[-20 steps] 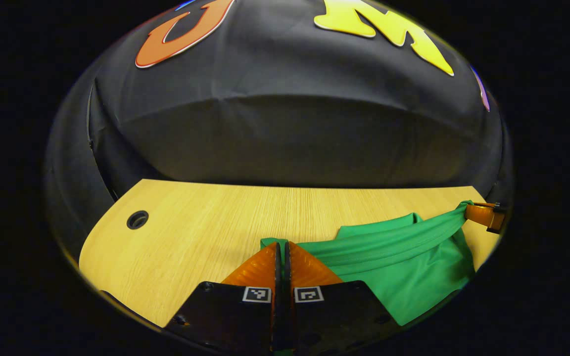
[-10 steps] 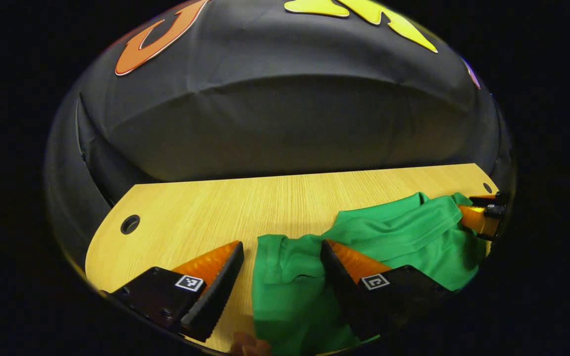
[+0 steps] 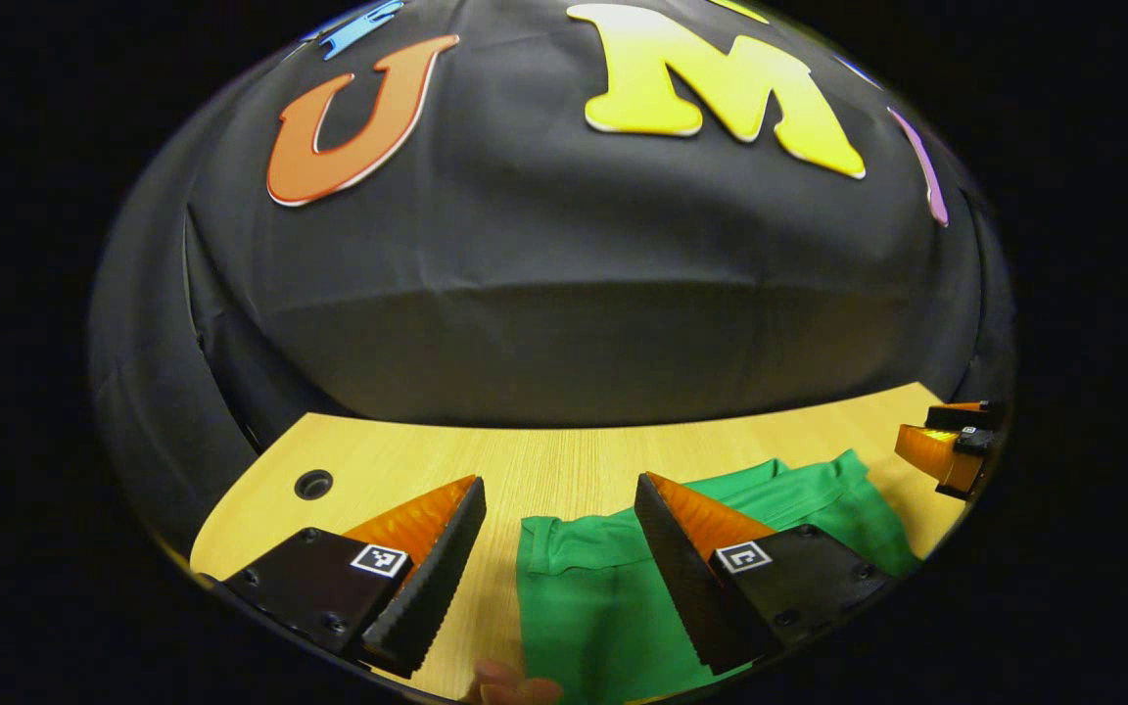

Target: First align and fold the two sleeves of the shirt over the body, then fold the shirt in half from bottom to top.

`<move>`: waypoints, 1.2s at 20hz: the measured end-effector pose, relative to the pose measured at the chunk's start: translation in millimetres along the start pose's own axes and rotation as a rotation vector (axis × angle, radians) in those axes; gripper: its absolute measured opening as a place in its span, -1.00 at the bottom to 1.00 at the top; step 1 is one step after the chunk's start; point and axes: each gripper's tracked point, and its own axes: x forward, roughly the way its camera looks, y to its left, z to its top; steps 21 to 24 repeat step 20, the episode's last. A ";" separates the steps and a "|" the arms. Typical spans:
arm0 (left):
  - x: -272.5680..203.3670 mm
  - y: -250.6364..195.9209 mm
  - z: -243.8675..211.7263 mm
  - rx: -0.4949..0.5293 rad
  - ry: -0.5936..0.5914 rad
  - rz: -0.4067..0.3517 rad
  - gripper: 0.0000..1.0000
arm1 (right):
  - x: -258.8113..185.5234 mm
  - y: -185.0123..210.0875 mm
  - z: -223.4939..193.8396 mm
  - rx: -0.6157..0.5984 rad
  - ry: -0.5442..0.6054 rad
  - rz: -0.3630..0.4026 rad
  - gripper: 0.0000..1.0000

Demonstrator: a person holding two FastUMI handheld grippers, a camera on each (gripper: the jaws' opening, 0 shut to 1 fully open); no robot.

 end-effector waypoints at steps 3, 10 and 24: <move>-47.9 -0.3 34.6 -0.010 -0.102 -0.009 0.95 | -48.5 7.8 32.9 -0.014 -0.082 0.018 0.92; -169.2 0.8 78.5 0.008 -0.229 -0.038 0.94 | -164.0 15.8 72.2 -0.024 -0.214 0.023 0.84; -315.2 8.4 74.8 0.028 -0.312 -0.055 0.94 | -301.3 12.3 50.2 -0.029 -0.266 -0.008 0.79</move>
